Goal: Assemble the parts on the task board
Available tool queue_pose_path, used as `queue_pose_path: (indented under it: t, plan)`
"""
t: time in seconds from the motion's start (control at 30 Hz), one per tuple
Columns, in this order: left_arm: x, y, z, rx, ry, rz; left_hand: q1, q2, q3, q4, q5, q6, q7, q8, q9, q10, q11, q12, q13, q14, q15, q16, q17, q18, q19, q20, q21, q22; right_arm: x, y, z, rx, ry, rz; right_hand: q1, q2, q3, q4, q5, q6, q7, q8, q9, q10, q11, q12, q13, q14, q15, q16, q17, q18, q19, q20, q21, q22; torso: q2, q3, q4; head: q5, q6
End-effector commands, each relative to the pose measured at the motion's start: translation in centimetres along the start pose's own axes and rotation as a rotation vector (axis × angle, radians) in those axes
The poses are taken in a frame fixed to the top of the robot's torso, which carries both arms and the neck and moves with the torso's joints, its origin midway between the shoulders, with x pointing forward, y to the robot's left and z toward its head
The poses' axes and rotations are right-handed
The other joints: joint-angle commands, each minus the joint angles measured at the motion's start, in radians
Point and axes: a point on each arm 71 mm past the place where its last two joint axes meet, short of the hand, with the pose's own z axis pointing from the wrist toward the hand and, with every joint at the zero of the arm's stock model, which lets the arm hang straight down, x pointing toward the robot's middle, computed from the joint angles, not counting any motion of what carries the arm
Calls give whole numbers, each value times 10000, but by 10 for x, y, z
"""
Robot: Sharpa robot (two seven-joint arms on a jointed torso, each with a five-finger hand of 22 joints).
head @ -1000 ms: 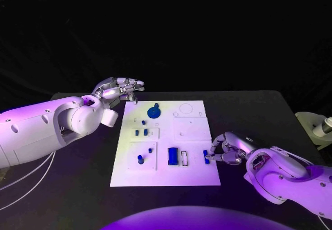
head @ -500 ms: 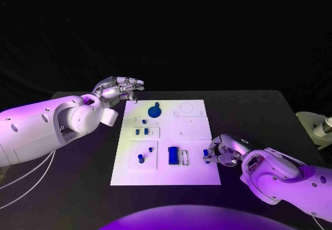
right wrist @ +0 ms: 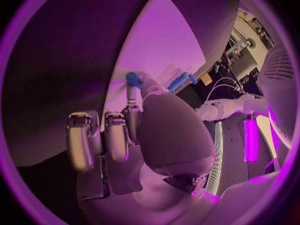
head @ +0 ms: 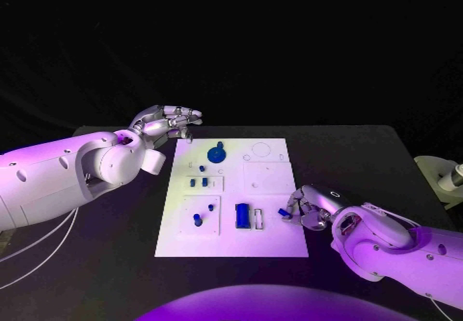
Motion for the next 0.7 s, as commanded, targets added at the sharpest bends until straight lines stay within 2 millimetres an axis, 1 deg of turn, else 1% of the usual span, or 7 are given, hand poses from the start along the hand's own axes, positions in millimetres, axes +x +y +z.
queue_pose_path:
  t: [0.03, 0.07, 0.1, 0.37, 0.4, 0.53, 0.7]
  plan:
    - [2, -1, 0, 34, 181, -100, -115, 10, 15, 50, 47, -92, -8, 51, 10, -71, -8, 35, 13, -68, 17, 56, -9, 61, -28, 31, -54, -15, 13, -7, -2, 417, 745, -831, 717, 415, 539, -42, 238, 161, -33, -47, -108, 29, -76, 55, -7, 890, -76, 64, 1728, -89, 964, -59, 64, 2559, -4, 10, -11, 8, -5]
    - [2, -1, 0, 31, 181, -100, -115, 10, 15, 50, 47, -92, -8, 51, 10, -71, -8, 35, 13, -68, 17, 56, -9, 61, -28, 31, -54, -15, 13, -6, -2, 414, 705, -839, 674, 343, 682, -32, 282, 172, -40, -57, -105, 34, -77, 55, -3, 891, -79, 65, 1733, -89, 965, -57, 66, 2559, -4, 10, -11, 8, -5]
    - [2, -1, 0, 28, 180, -99, -115, 10, 15, 50, 47, -92, -8, 51, 10, -71, -8, 35, 13, -68, 17, 56, -9, 61, -28, 31, -54, -15, 13, -6, -3, 408, 661, -839, 512, 149, 1109, 0, 396, 220, -52, -58, -78, 52, -79, 53, 8, 893, -80, 66, 1742, -91, 969, -63, 77, 2562, -3, 12, -10, 13, -8]
    - [3, -1, 0, -5, 187, -99, -123, 21, 18, 64, 49, -97, -8, 57, 11, -81, -8, 47, 14, -70, 19, 60, -13, 61, -26, 33, -61, -20, 11, 0, -6, 313, 336, -706, -127, -428, 2344, -9, 959, 206, -56, -14, 80, 88, -91, 12, 16, 897, -90, 67, 1764, -97, 978, -66, 106, 2570, -6, 3, -14, 23, -14]
    - [3, -1, 0, -13, 191, -99, -123, 21, 18, 64, 49, -97, -8, 57, 11, -81, -8, 47, 14, -70, 19, 60, -13, 61, -26, 33, -61, -20, 9, 2, -6, 279, 266, -664, -310, -572, 2703, -92, 1129, 192, -57, 31, 157, 100, -98, 5, 23, 897, -91, 66, 1765, -101, 983, -67, 122, 2574, -5, 1, -11, 21, -13]
    - [3, 0, 0, -31, 208, -103, -123, 21, 18, 64, 49, -97, -8, 57, 11, -81, -8, 47, 14, -70, 19, 60, -13, 61, -26, 33, -61, -20, 3, 9, -7, 117, -31, -466, -635, -726, 3234, -262, 1436, 161, -57, 132, 307, 136, -109, 25, 50, 905, -94, 75, 1802, -114, 1005, -77, 186, 2593, -6, -5, -5, 18, -21]
    - [4, 0, 1, -48, 216, -104, -115, 23, 24, 61, 51, -104, -8, 58, 10, -89, -9, 52, 15, -71, 18, 62, -15, 62, -25, 33, -64, -23, -4, 18, -7, -16, -330, -41, -906, -775, 3537, -341, 1644, 122, -68, 204, 414, 161, -106, 42, 71, 910, -105, 83, 1829, -121, 1015, -80, 217, 2601, -7, -7, 4, 23, -15]
